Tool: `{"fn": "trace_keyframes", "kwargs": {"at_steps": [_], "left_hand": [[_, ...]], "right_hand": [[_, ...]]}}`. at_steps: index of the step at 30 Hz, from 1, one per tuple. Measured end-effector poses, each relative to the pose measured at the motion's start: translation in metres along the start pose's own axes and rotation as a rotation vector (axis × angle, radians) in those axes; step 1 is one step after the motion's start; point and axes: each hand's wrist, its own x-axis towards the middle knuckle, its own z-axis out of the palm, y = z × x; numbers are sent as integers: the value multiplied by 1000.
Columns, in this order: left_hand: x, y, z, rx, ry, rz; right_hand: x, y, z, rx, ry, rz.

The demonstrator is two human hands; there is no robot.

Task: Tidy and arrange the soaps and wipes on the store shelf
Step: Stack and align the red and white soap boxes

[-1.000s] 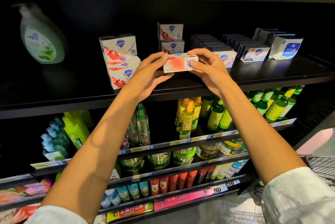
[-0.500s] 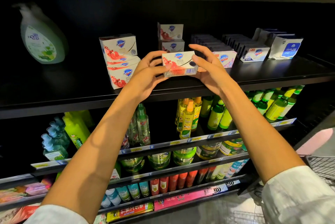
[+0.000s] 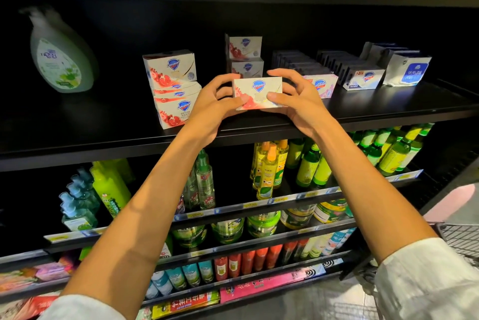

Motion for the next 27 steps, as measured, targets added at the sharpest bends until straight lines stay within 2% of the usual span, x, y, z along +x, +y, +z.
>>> {"fn": "trace_keyframes", "kwargs": {"at_steps": [9,16,19,22,27], "left_hand": [[-23,10,3,143,172,172],[-51,34,-31,156,327,315],[-54,43,-58,146,363,356],[-49,48,-88,187,396,370],[-31,44,-118,420,458,363]], "right_hand": [[4,9,2,-253,-58,-54],[2,10,13,-847,-274,-104],[2,14,17,-1019,-359,-127],[2,14,17,-1048,-365,-141],[1,15,18,-1037,-355,-142]]}}
